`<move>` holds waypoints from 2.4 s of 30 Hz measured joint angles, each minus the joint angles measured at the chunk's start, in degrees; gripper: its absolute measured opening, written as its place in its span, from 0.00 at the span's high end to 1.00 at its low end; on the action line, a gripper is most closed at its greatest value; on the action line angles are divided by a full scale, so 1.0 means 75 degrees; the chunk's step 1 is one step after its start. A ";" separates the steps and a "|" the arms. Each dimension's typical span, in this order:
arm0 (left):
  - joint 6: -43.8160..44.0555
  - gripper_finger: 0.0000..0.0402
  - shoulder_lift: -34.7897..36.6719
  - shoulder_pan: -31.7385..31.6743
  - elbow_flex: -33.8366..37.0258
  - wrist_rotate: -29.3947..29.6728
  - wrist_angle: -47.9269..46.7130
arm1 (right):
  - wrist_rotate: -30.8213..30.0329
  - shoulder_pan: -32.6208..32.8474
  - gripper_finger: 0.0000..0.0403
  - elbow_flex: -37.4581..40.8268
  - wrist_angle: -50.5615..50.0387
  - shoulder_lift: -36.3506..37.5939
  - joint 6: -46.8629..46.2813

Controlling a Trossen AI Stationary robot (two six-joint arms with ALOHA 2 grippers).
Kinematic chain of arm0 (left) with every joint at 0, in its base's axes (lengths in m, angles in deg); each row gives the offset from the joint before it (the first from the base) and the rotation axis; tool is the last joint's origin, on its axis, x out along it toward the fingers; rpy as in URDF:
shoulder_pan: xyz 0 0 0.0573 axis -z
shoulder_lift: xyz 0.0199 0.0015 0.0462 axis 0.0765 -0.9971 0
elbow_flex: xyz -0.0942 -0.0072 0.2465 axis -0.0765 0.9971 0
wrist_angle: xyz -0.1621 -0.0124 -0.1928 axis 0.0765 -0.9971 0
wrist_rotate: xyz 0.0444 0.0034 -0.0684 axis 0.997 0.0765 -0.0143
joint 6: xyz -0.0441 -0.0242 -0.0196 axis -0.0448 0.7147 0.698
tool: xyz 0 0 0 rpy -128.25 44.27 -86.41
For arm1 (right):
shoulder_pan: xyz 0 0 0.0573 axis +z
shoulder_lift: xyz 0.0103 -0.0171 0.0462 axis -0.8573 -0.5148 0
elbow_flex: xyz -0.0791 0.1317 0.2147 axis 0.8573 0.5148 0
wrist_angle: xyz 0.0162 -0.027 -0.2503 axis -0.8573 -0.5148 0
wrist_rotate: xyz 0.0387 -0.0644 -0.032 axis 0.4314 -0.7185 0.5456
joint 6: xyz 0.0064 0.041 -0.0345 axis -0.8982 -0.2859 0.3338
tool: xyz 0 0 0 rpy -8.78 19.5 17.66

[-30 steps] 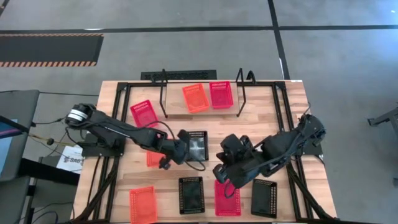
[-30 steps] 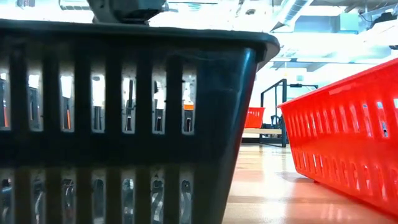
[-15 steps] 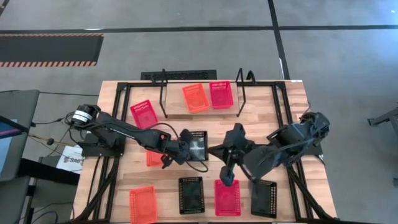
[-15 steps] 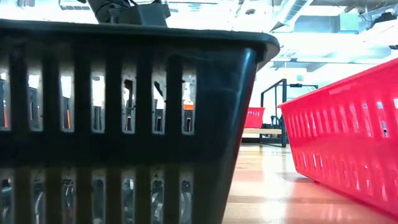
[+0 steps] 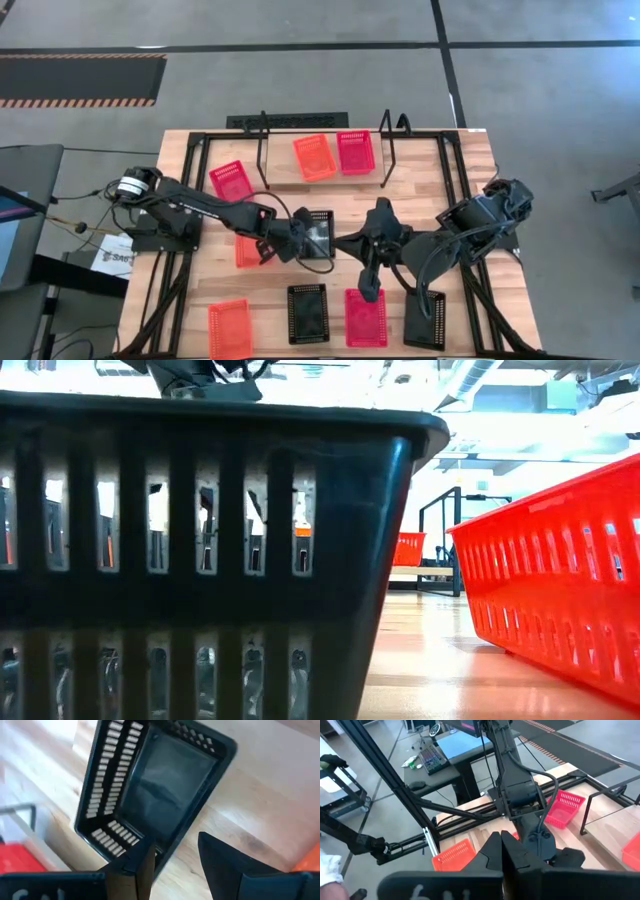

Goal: Stack baskets on shelf by color
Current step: Put the center black basket on the shelf

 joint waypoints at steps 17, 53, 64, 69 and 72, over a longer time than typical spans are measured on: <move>-0.2222 0.65 -0.0534 -0.0449 0.0000 -0.0759 -0.0087 | 0.0014 0.0008 0.99 0.0000 0.0349 0.0000 0.0000; 0.5244 1.00 -0.0738 -0.0345 -0.4479 0.2906 -0.4338 | -0.0641 0.0065 1.00 -0.0026 0.0374 0.0237 0.0993; 0.7367 1.00 0.0101 -0.0828 -0.4421 0.3197 -0.6169 | -0.1416 0.0175 1.00 -0.0026 -0.0958 0.0929 0.0958; 0.9687 1.00 0.0207 -0.0825 -0.4418 0.3567 -0.6364 | -0.1886 0.0103 1.00 -0.0011 -0.2763 0.0944 -0.0541; 1.1254 1.00 0.0210 -0.0825 -0.4412 0.3385 -0.6367 | -0.2028 -0.0046 1.00 0.0280 -0.3861 0.0947 -0.1837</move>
